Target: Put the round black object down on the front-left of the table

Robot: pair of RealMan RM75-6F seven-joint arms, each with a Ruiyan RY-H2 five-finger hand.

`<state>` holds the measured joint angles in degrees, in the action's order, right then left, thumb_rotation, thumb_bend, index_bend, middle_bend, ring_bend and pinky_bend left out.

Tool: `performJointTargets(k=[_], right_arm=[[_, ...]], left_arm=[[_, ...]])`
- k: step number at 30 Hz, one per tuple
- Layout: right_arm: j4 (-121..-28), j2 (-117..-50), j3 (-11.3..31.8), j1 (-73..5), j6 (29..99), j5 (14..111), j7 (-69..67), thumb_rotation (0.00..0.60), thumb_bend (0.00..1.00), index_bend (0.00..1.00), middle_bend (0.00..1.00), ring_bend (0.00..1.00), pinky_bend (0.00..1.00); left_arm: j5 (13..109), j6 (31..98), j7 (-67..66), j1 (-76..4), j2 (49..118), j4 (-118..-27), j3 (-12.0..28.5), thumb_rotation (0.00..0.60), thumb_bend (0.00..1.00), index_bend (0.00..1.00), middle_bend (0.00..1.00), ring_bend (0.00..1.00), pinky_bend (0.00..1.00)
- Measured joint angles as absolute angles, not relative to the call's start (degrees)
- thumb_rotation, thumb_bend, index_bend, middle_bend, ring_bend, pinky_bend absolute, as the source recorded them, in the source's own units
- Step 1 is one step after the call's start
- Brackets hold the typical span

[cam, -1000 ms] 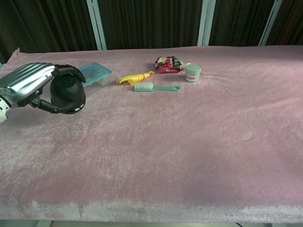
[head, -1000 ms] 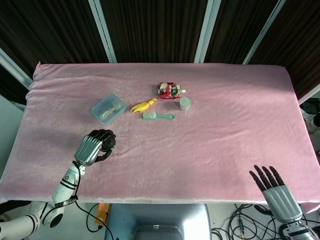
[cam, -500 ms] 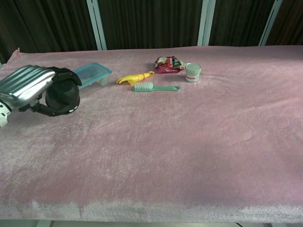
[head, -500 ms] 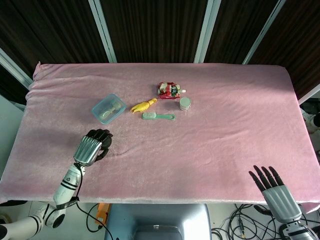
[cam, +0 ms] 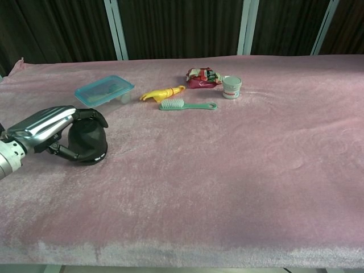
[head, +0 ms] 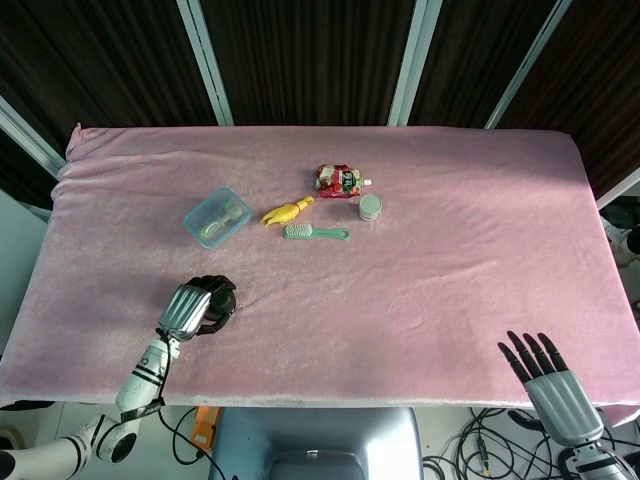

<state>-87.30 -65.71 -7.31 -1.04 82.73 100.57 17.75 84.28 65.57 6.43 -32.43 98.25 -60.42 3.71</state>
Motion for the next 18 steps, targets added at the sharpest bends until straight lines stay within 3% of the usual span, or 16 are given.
performJointTargets(k=[6,8,18], right_arm=[[-87.4,-65.6,-7.3,-1.1,82.6,100.5,17.8,0.6,0.1,0.0,0.0,0.0,0.11],[-87.4,-65.6,-7.3,-1.1,82.5,100.5,17.8,0.6,0.1,0.0,0.0,0.0,0.11],[-87.8,-65.5,-7.3,-1.3,82.1,100.3,18.0,0.6,0.1,0.0,0.0,0.0,0.11]], left_arm=[[85.8,66.4,7.0,-32.4,98.4,-59.1,3.0,0.6,0.34,0.16,0.12,0.13,0.38],[86.0,66.4,6.8,-32.4,98.1,-59.3,2.8,0.6,0.34,0.14,0.08,0.08,0.32],[86.0,66.1,3.5,-32.2,96.9,-60.8,2.6,0.6,0.33,0.13,0.03,0.01,0.24]])
